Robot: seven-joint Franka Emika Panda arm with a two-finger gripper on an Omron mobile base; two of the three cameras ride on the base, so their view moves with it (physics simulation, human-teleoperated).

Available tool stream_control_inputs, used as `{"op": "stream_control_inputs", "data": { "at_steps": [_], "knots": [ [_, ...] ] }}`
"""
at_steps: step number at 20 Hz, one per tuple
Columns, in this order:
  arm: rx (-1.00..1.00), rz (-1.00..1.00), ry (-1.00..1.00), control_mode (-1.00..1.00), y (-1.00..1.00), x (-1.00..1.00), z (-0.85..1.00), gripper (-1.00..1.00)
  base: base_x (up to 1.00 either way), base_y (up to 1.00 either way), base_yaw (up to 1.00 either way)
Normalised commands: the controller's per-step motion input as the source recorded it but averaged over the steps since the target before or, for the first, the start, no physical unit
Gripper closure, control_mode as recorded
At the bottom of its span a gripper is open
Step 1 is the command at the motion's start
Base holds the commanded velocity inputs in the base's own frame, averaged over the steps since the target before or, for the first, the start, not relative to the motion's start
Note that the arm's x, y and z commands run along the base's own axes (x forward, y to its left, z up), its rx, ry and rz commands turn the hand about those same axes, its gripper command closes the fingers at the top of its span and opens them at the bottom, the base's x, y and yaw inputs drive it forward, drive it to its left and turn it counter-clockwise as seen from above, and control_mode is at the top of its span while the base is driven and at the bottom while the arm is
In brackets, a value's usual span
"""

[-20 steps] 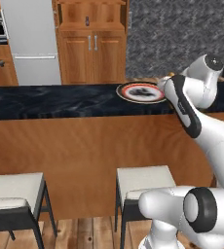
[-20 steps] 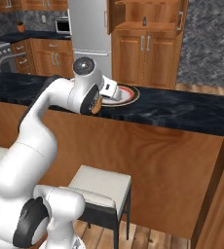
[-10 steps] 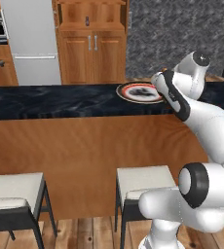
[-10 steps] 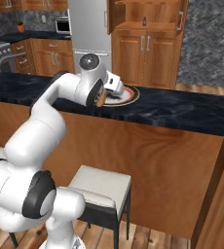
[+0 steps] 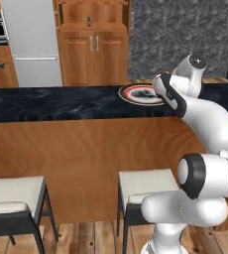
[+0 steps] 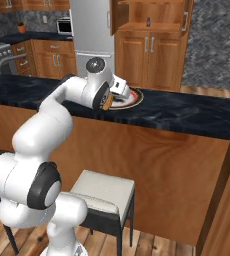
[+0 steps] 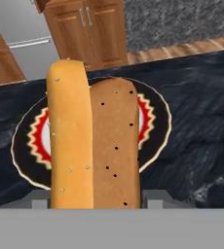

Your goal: Move the hot dog bun to the plate on the dining table and place the condiment next to that plate. Then navigate to the fridge and take the sausage and place it on the plate as well.

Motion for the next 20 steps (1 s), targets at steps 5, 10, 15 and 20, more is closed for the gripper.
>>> {"op": "stream_control_inputs", "data": {
  "at_steps": [5, 10, 15, 20],
  "knots": [
    [0.00, -0.02, 0.00, -1.00, -0.14, 0.22, -0.15, 1.00, 0.00, 0.00, 0.00],
    [0.00, -0.02, 0.01, -1.00, -0.10, 0.30, -0.01, 1.00, 0.00, 0.00, 0.00],
    [0.02, -0.03, 0.07, -1.00, 0.00, 0.23, 0.00, 1.00, 0.00, 0.00, 0.00],
    [0.03, -0.03, 0.08, -1.00, 0.00, 0.19, -0.02, 1.00, 0.00, 0.00, 0.00]
  ]
}}
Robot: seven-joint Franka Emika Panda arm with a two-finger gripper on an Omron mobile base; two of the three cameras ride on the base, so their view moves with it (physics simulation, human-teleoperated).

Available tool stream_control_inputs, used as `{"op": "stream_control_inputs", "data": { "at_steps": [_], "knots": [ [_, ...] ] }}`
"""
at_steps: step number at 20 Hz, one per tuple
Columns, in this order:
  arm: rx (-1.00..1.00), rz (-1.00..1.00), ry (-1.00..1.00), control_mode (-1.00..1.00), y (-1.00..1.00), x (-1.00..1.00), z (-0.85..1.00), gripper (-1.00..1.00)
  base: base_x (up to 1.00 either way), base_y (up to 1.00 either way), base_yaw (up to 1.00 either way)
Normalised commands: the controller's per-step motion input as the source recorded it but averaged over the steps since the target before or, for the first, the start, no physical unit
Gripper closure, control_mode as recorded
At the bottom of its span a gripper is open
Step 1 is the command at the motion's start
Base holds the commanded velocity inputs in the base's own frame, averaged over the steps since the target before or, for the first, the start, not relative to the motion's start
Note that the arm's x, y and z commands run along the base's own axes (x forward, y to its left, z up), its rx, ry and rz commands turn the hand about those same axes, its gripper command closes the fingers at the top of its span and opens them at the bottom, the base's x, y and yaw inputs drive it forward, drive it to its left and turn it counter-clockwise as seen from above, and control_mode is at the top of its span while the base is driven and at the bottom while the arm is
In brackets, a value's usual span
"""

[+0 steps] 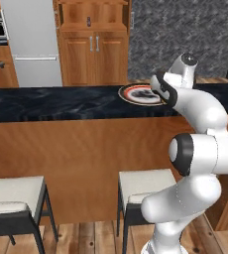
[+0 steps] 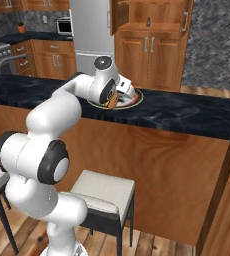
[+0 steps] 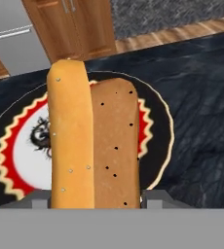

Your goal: Move the hot dog bun to the plate on the dining table and place the condiment next to that plate. Then navigate to the fridge and take the sausage and place it on the plate as well.

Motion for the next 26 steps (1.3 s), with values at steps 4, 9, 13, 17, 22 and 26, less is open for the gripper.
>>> {"op": "stream_control_inputs", "data": {
  "at_steps": [4, 9, 13, 17, 22, 26],
  "knots": [
    [0.01, -0.01, 0.01, -1.00, 0.00, 0.31, -0.08, 1.00, 0.00, 0.00, 0.00],
    [0.00, 0.00, 0.00, -1.00, 0.00, 0.32, -0.21, 1.00, 0.00, 0.00, 0.00],
    [0.00, 0.00, 0.00, -1.00, -0.05, 0.02, -0.37, 1.00, 0.00, 0.00, 0.00],
    [0.00, 0.00, 0.00, -1.00, -0.05, 0.18, -0.20, 1.00, 0.00, 0.00, 0.00],
    [0.00, 0.00, 0.00, -1.00, -0.02, 0.41, -0.01, 1.00, 0.00, 0.00, 0.00],
    [0.00, 0.00, 0.00, -1.00, 0.00, 0.52, 0.02, 1.00, 0.00, 0.00, 0.00]
  ]
}}
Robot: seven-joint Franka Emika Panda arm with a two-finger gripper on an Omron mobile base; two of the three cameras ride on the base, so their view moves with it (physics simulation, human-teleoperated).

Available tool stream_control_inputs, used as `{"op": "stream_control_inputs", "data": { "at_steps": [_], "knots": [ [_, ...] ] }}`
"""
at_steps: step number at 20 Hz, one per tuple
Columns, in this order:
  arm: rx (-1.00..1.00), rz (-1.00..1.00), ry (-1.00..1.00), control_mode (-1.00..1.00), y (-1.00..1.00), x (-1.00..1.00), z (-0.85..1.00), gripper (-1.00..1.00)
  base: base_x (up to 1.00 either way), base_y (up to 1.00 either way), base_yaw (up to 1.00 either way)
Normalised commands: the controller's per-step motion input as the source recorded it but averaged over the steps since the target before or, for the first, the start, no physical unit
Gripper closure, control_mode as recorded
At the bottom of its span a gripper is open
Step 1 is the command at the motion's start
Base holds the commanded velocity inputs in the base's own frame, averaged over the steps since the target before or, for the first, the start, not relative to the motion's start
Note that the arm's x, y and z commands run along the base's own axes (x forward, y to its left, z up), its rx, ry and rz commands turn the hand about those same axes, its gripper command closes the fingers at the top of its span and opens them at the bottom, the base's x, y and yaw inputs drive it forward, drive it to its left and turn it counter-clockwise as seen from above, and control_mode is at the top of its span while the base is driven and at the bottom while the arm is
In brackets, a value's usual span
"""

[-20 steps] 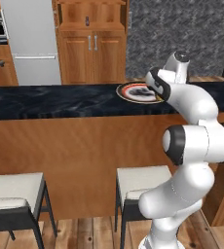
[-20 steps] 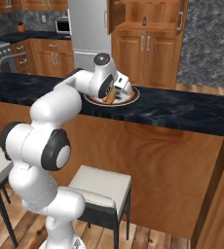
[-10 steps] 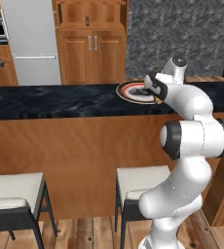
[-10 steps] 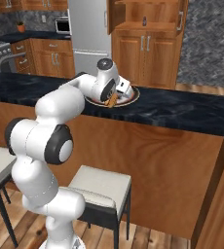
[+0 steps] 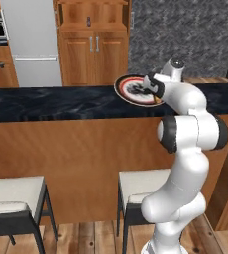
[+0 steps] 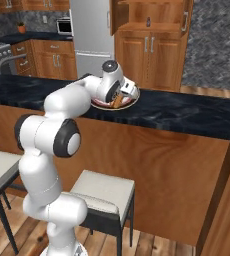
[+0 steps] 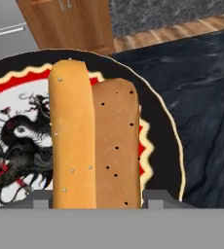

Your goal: Move the hot dog bun to the plate on the dining table and place the condiment next to that plate. Then navigate to the fridge and take the sausage and place it on the plate as well.

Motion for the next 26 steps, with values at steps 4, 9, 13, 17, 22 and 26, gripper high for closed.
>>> {"op": "stream_control_inputs", "data": {
  "at_steps": [4, 9, 13, 17, 22, 26],
  "knots": [
    [0.00, 0.00, 0.00, -1.00, 0.00, 0.36, 0.08, 1.00, 0.00, 0.00, 0.00],
    [0.00, 0.00, 0.00, -1.00, 0.00, 0.12, 0.03, -1.00, 0.00, 0.00, 0.00],
    [0.00, -0.01, 0.00, -1.00, 0.00, 0.08, 0.00, -1.00, 0.00, 0.00, 0.00],
    [0.00, 0.00, 0.03, -1.00, 0.10, 0.13, -0.01, -1.00, 0.00, 0.00, 0.00],
    [0.03, 0.00, 0.06, -1.00, 0.34, 0.29, -0.08, -1.00, 0.00, 0.00, 0.00],
    [0.06, 0.00, -0.06, -1.00, 0.10, -0.13, 0.41, -1.00, 0.00, 0.00, 0.00]
  ]
}}
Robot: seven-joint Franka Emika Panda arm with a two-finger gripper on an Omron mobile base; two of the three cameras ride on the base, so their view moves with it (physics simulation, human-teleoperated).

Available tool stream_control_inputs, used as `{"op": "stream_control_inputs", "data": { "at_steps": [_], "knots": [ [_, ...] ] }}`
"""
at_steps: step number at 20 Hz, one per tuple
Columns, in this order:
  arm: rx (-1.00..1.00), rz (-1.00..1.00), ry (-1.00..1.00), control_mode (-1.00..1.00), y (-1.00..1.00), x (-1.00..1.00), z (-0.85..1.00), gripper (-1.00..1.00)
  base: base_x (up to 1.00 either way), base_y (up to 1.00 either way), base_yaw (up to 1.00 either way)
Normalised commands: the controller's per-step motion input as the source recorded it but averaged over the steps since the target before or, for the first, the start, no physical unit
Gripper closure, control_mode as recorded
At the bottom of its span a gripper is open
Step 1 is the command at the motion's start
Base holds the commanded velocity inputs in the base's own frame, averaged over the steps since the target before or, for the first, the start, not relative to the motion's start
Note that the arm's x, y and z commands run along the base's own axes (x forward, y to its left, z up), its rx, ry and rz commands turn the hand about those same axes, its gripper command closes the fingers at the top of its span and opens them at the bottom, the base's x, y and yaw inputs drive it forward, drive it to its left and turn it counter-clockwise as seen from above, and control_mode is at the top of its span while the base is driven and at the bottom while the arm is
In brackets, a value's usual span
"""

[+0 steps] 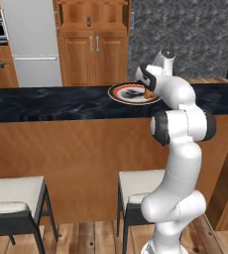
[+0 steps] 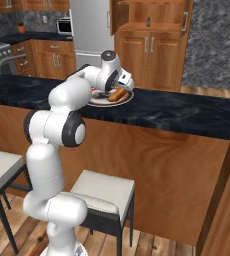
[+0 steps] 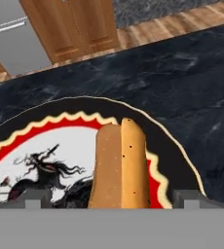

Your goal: Move the hot dog bun to the plate on the dining table and place the condiment next to that plate. Then navigate to the fridge and take the sausage and place it on the plate as well.

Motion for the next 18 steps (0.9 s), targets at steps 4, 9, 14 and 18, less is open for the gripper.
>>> {"op": "stream_control_inputs", "data": {
  "at_steps": [4, 9, 14, 18],
  "knots": [
    [0.07, 0.00, -0.15, -1.00, -0.42, -0.97, 1.00, -1.00, 0.00, 0.00, 0.00],
    [0.02, 0.00, 0.05, -1.00, -0.12, -1.00, 0.61, -1.00, 0.00, 0.00, 0.00],
    [0.00, 0.00, 0.31, -1.00, 0.02, -1.00, 0.01, -1.00, 0.00, 0.00, 0.00],
    [0.00, 0.00, 0.50, -1.00, 0.33, -1.00, -0.28, -1.00, 0.00, 0.00, 0.00]
  ]
}}
